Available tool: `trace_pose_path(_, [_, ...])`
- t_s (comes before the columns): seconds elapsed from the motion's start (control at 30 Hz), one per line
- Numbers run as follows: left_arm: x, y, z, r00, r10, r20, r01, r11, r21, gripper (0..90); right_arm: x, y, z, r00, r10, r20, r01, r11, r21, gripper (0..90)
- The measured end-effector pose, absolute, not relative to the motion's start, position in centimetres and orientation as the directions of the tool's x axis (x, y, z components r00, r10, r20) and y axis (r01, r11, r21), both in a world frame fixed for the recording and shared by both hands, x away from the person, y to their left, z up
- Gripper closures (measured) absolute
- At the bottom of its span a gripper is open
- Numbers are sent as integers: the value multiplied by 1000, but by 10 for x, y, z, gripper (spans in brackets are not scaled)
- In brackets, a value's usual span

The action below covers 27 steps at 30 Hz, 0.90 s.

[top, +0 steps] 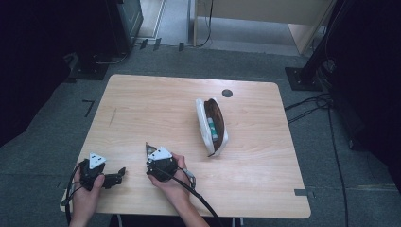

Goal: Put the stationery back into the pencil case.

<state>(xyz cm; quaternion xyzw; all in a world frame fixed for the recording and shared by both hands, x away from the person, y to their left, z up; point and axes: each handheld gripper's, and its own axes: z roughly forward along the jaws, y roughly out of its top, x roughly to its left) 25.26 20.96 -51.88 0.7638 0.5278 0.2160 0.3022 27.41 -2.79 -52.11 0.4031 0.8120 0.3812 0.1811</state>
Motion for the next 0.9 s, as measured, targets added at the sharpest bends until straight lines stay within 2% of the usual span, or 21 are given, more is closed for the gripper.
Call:
trace_pose_path(0.3, [253,209,-519,349,937,9,675,-258,691,27,268,-40,-520,-620,785,10,515,397,760,414])
trace_pose_path(0.9, [253,210,-519,351,936,11,676,-261,689,27,244,-96,-520,-651,759,-4,491,425,760,414])
